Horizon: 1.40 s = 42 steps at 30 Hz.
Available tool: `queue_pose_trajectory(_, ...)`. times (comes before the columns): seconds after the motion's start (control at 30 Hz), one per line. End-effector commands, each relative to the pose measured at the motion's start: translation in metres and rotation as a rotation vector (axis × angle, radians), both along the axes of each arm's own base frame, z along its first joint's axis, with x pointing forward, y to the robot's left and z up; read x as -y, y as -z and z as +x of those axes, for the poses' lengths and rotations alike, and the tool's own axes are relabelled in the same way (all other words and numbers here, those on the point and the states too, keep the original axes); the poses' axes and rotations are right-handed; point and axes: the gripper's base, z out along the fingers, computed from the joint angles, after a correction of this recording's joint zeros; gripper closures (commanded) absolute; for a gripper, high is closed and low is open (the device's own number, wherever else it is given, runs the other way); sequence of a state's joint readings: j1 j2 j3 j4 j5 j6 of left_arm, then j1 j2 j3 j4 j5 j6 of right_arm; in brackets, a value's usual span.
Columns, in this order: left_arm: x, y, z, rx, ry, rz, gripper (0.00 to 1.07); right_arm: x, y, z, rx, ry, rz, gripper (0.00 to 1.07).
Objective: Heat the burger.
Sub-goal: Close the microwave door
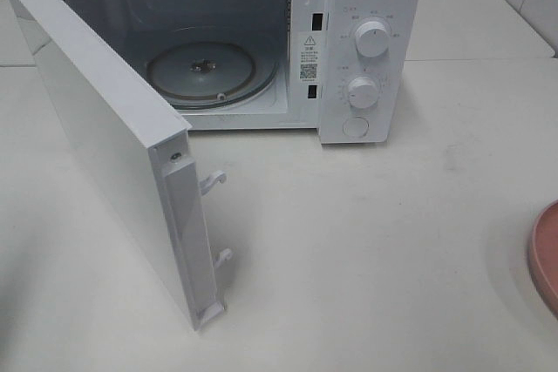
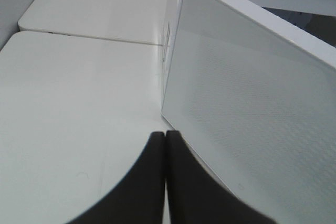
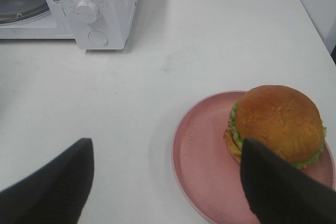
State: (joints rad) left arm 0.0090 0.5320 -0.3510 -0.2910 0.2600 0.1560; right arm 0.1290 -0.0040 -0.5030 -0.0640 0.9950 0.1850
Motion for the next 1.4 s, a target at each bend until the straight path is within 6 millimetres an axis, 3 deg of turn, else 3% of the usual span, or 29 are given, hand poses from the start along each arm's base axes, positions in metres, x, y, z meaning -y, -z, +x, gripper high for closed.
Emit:
queue_pose_trajectory(0.03, -0.004, 0.013, 0.013, 0.083, -0.044, 0.016, 1.07, 0.0, 0.001, -0.004, 0.022, 0.001, -0.003, 0.32)
queue_pose_trajectory(0.33, 0.005, 0.033, 0.035, 0.095, 0.009, 0.101, 1.07, 0.0, 0.001, -0.004, 0.022, 0.001, -0.003, 0.32)
queue_pose_trajectory(0.4, 0.015, 0.041, 0.051, 0.127, 0.055, 0.134, 1.07, 0.0, 0.001, -0.004, 0.022, 0.001, -0.003, 0.32)
queue_pose_trajectory(0.63, 0.023, 0.057, 0.07, 0.118, 0.066, 0.075, 1.07, 0.0, 0.001, -0.004, 0.022, 0.001, -0.003, 0.32)
queue_pose_trajectory(0.83, 0.046, 0.072, 0.085, 0.184, 0.292, 0.08, 1.07, 0.0, 0.001, -0.004, 0.022, 0.001, -0.003, 0.32)
queue_pose_trajectory(1.1, 0.056, 0.088, 0.1, 0.203, 0.343, 0.027, 1.07, 0.0, 0.001, -0.004, 0.022, 0.001, -0.003, 0.32)
queue_pose_trajectory(1.4, 0.091, 0.102, 0.116, 0.155, 0.398, 0.019, 1.07, 0.0, 0.001, -0.004, 0.022, 0.001, -0.003, 0.32)
